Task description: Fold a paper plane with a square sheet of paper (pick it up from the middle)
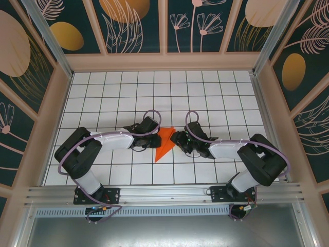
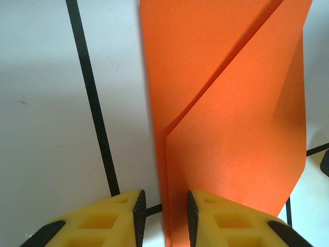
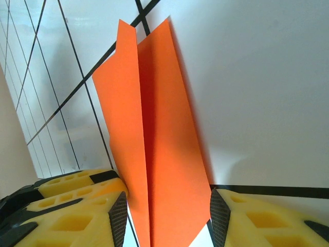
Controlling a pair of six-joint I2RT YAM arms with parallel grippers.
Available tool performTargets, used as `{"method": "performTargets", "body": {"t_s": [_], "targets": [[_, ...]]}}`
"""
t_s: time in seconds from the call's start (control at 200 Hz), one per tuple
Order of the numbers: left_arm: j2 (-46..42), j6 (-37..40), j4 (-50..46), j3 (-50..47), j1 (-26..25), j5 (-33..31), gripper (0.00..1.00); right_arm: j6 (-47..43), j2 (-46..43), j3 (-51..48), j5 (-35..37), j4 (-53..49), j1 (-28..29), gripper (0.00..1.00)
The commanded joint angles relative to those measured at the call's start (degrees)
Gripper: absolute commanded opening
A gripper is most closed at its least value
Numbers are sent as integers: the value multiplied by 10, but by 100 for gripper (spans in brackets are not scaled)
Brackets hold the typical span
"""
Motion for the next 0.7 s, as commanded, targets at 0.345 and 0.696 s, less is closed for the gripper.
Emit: {"method": "performTargets", "body": {"t_s": [0.345,0.696], "targets": [[15,6,8,6,2,20,29,6,48,19,-37,54,7,47],[18,6,13,0,3,29,26,8,60,23,-46,89,1,46]]}}
